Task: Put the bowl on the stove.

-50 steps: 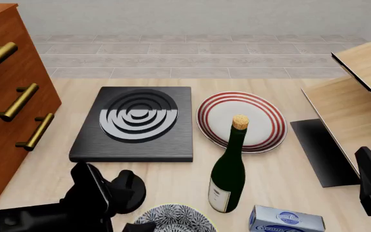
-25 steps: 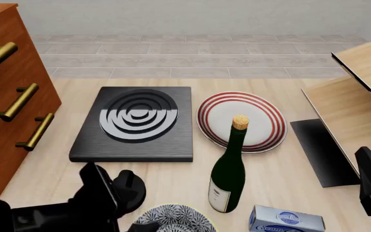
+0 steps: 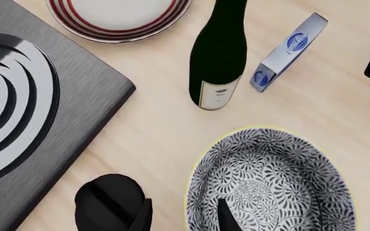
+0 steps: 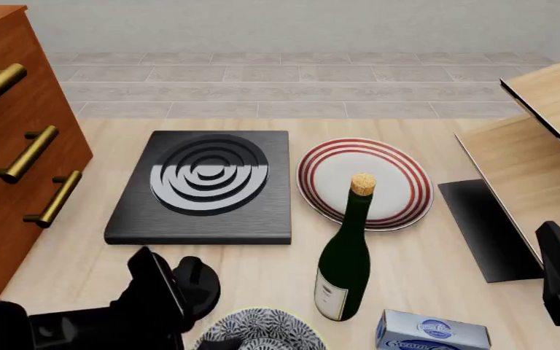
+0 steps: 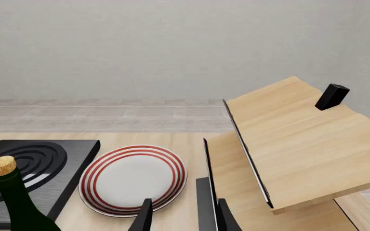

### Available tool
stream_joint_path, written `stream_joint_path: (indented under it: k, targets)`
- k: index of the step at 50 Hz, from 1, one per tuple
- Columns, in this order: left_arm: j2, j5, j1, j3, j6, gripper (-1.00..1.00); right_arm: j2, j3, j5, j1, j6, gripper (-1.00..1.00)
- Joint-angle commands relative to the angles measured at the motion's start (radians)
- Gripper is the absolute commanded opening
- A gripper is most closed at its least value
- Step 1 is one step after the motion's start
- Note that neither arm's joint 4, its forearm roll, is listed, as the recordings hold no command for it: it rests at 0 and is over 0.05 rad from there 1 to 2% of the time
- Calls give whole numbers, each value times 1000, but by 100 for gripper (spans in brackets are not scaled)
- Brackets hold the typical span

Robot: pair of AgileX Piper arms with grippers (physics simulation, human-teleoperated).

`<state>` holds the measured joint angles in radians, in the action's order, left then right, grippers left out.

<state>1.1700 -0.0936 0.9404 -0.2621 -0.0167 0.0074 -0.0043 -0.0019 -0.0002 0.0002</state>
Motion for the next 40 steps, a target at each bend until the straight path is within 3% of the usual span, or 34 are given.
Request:
stream_joint_path:
  k: [1,40]
  targets:
    - [7,-1,8,1,-8,100,0,0,0,0,0,100]
    - [114,-105,6,19,-38,100,0,0,0,0,0,100]
